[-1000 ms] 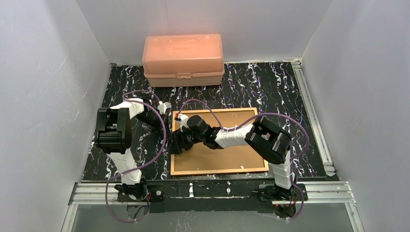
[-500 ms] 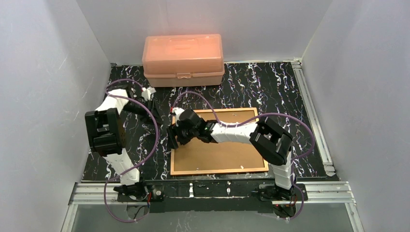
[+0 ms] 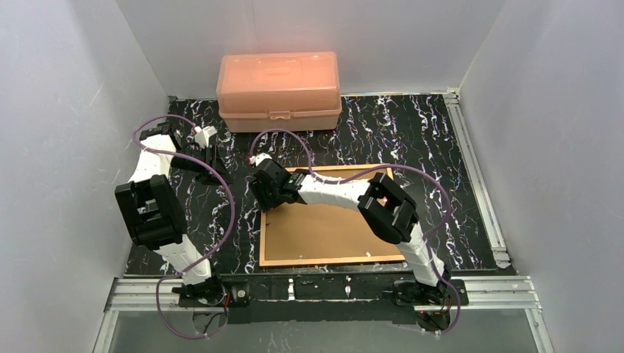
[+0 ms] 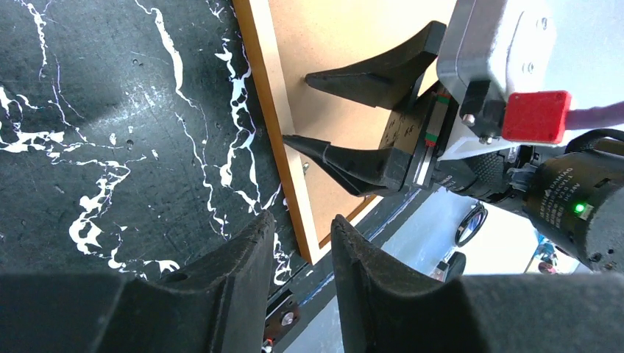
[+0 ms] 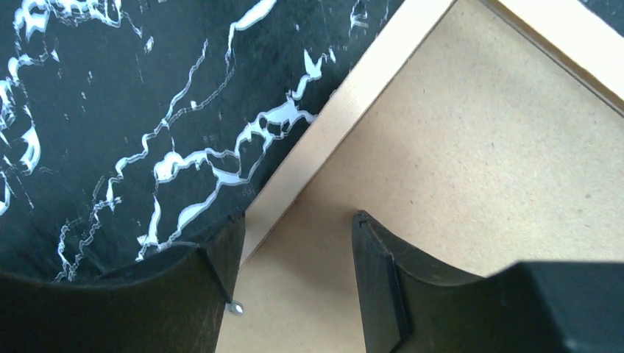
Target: Put the photo into the frame
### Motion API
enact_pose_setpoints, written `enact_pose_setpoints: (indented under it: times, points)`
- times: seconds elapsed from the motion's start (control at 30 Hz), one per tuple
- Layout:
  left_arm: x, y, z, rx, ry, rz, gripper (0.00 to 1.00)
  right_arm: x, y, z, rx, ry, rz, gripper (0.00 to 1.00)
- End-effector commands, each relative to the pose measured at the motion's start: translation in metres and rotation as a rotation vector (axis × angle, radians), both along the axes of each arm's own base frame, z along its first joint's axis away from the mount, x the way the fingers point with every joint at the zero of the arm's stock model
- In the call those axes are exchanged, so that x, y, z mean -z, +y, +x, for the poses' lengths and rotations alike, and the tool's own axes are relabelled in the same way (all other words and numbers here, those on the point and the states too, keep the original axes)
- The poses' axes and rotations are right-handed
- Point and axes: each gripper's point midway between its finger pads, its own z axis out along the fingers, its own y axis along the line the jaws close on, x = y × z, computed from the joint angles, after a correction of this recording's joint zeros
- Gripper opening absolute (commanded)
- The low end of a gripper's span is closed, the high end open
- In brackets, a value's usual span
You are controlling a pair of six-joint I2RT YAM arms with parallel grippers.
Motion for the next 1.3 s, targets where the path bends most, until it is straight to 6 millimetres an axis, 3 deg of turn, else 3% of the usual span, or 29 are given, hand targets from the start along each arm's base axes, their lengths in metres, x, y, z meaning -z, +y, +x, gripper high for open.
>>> enact_pose_setpoints:
  times: [0.0, 0.33, 0.67, 0.77, 0.93, 1.1, 1.2, 1.23, 1.27]
  points:
    - [-0.012, -0.004, -0.011, 0.01, -0.013, -0.019, 0.33, -0.006, 0.003, 0.007, 0.012, -0.051, -0.047, 0.62]
    - [-0.011, -0.004, -0.014, 0.007, -0.01, -0.027, 0.33, -0.005, 0.019, 0.004, -0.006, -0.094, -0.066, 0.59]
    - [-0.01, 0.001, -0.018, -0.01, -0.007, -0.032, 0.32, 0.01, 0.025, -0.01, -0.056, -0.105, -0.131, 0.27]
    - [-0.01, 0.002, -0.019, -0.015, -0.006, -0.033, 0.32, 0.006, 0.026, -0.019, -0.112, -0.116, -0.139, 0.24]
    - [-0.009, 0.001, -0.021, -0.015, -0.005, -0.04, 0.32, -0.01, 0.023, -0.063, -0.359, -0.134, -0.136, 0.23]
    - [-0.002, -0.001, -0.02, -0.021, 0.002, -0.057, 0.33, -0.015, -0.006, -0.122, -0.584, -0.049, -0.112, 0.24]
    - [0.002, -0.003, -0.018, -0.015, 0.002, -0.063, 0.33, -0.014, -0.024, -0.146, -0.633, 0.004, -0.111, 0.23]
    - [0.003, -0.004, -0.016, -0.011, -0.005, -0.06, 0.33, -0.014, -0.029, -0.147, -0.62, 0.012, -0.12, 0.27]
    - [0.003, -0.006, -0.014, -0.002, -0.015, -0.057, 0.34, -0.017, -0.032, -0.144, -0.58, 0.01, -0.125, 0.38]
